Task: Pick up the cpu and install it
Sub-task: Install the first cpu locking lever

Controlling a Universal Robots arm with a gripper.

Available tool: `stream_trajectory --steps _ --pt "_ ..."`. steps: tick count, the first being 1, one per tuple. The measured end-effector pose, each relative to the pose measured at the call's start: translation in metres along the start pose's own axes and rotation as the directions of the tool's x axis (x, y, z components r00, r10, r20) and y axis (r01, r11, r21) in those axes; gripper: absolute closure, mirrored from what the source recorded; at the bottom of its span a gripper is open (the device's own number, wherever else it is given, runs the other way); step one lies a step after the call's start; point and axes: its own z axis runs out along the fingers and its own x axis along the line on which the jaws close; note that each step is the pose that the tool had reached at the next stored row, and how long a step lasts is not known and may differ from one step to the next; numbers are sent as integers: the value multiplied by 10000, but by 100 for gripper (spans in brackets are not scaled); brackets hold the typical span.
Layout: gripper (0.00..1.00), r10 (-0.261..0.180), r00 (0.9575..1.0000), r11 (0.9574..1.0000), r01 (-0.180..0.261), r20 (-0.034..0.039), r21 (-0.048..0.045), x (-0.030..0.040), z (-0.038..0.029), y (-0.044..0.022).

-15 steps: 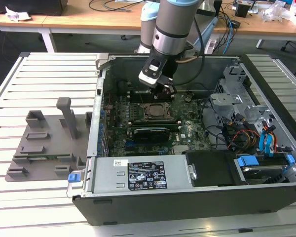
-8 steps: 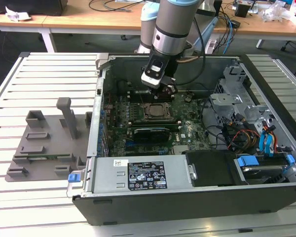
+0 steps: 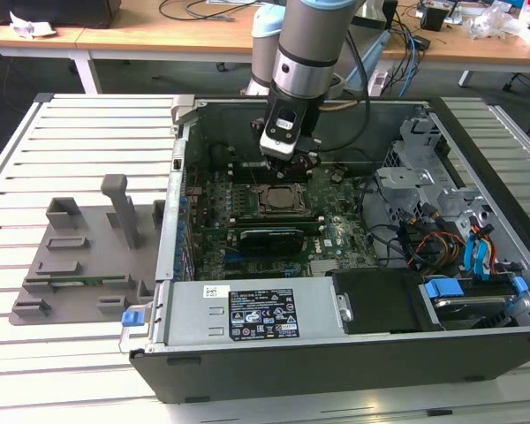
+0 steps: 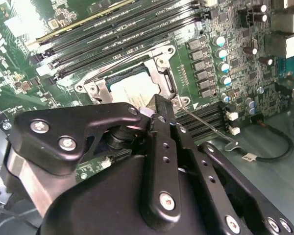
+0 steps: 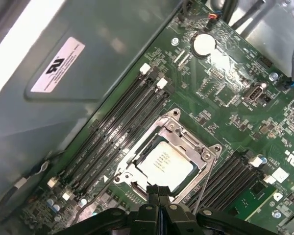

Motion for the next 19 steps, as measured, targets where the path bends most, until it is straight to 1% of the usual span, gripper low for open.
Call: stream_trajectory --steps 1,3,5,7,9,10,12,15,19 --pt "89 -135 9999 9999 135 12 9 0 0 0" --pt "89 -646 9979 9979 645 56 46 0 0 0" --pt "89 -869 9962 9962 869 74 63 0 0 0" --pt "89 -1251 9921 9921 1250 106 92 -2 0 2" --pt "89 -1762 9842 9843 1761 147 134 -3 0 3" --pt "89 -2029 9791 9791 2027 166 157 -3 0 4" --pt "89 -2238 9745 9745 2235 182 175 -3 0 4" --pt "89 -2746 9613 9615 2741 217 221 -3 0 4" --pt "89 -3183 9477 9478 3177 247 263 -4 0 5"
